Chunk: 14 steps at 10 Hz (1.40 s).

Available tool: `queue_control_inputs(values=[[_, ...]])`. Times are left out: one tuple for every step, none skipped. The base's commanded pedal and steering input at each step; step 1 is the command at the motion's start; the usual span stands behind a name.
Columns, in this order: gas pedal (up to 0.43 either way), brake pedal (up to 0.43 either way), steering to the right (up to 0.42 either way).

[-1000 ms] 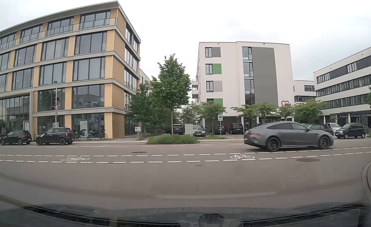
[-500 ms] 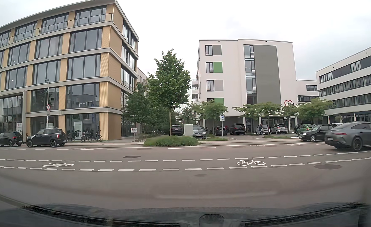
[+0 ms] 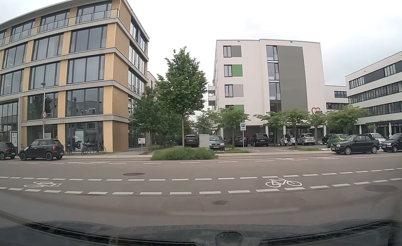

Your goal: Follow the waypoints while adhering to traffic rules and regulations

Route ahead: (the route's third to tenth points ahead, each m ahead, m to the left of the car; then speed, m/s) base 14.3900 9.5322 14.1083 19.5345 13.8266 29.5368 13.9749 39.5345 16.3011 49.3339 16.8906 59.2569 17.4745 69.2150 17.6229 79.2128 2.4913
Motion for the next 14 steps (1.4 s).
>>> queue_control_inputs(values=[[0.0, 0.177, -0.006], [0.0, 0.165, -0.006], [0.0, 0.159, -0.007], [0.0, 0.146, -0.006], [0.0, 0.146, -0.007], [0.0, 0.146, -0.007], [0.0, 0.146, -0.007], [0.0, 0.146, -0.007], [0.0, 0.14, -0.007], [0.0, 0.134, -0.007], [0.0, 0.134, -0.007], [0.0, 0.128, -0.007], [0.0, 0.128, -0.008], [0.0, 0.128, -0.008]])
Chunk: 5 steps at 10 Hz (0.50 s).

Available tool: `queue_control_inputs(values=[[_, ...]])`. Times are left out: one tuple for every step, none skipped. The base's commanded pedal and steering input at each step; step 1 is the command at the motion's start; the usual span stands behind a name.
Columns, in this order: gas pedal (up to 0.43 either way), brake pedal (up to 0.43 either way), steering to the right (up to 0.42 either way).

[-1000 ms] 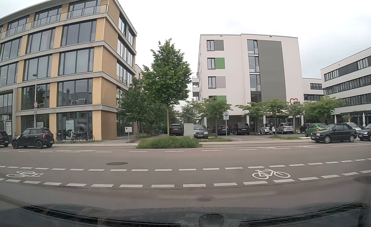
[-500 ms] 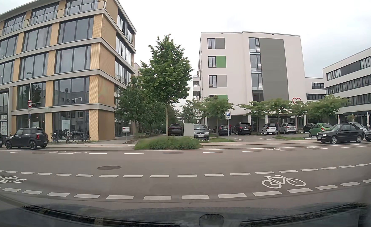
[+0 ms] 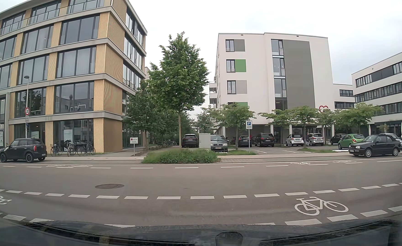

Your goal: Follow the waypoints while adhering to traffic rules and regulations

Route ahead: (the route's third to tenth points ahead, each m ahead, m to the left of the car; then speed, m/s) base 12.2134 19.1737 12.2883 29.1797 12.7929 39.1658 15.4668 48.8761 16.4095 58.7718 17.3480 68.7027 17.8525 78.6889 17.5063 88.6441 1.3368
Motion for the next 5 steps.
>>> queue_control_inputs(values=[[0.0, 0.128, -0.008], [0.0, 0.128, -0.008], [0.0, 0.128, -0.008], [0.0, 0.122, -0.008], [0.0, 0.122, -0.008]])
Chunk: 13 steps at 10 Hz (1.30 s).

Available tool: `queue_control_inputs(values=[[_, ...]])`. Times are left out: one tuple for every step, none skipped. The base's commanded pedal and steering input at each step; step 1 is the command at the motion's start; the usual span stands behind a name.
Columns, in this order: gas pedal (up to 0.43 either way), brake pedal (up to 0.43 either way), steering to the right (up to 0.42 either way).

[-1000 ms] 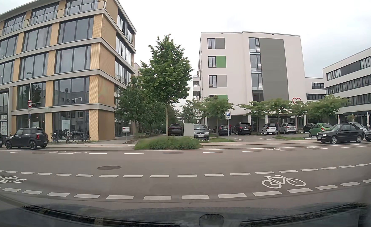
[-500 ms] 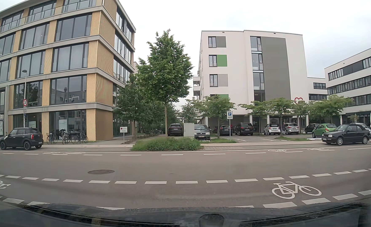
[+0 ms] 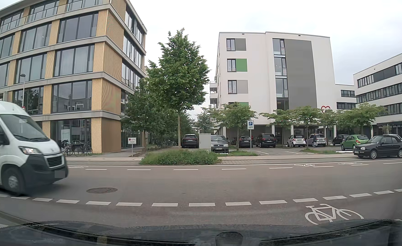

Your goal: Follow the waypoints while adhering to traffic rules and regulations

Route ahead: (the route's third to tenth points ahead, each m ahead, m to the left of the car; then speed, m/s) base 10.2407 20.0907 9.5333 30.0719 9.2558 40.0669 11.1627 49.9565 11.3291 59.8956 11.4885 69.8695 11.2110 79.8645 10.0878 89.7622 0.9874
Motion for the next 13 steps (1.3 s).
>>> queue_control_inputs(values=[[0.0, 0.122, -0.008], [0.0, 0.122, -0.008], [0.0, 0.122, -0.008], [0.0, 0.134, -0.008], [0.0, 0.14, -0.008], [0.0, 0.14, -0.008], [0.0, 0.14, -0.008], [0.0, 0.14, -0.008], [0.0, 0.14, -0.009], [0.0, 0.14, -0.009], [0.0, 0.14, -0.009], [0.0, 0.14, -0.009], [0.0, 0.14, -0.01]])
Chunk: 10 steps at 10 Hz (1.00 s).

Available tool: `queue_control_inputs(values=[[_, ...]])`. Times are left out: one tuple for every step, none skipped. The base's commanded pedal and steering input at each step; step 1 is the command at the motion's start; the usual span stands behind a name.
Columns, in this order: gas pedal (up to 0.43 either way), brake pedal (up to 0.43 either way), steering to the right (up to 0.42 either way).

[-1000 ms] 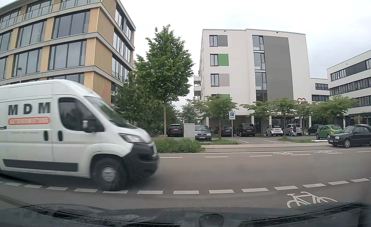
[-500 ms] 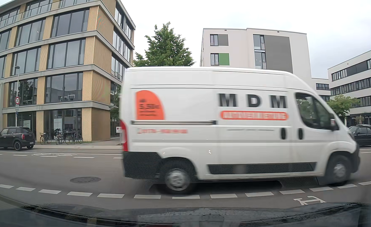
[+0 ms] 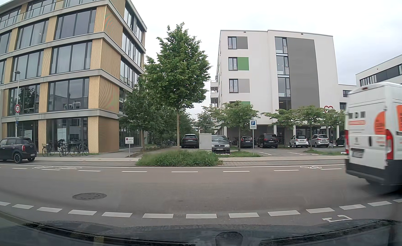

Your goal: Follow the waypoints while adhering to traffic rules and regulations

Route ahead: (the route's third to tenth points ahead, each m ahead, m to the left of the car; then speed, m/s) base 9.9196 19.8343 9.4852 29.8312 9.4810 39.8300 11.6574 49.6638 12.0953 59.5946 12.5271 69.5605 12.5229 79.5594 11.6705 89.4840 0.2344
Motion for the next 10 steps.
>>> queue_control_inputs(values=[[0.0, 0.14, -0.01], [0.0, 0.14, -0.011], [0.0, 0.14, -0.011], [0.0, 0.14, -0.011], [0.0, 0.14, -0.012], [0.0, 0.14, -0.012], [0.0, 0.14, -0.012], [0.0, 0.14, -0.012], [0.0, 0.146, -0.012], [0.0, 0.14, -0.012]])
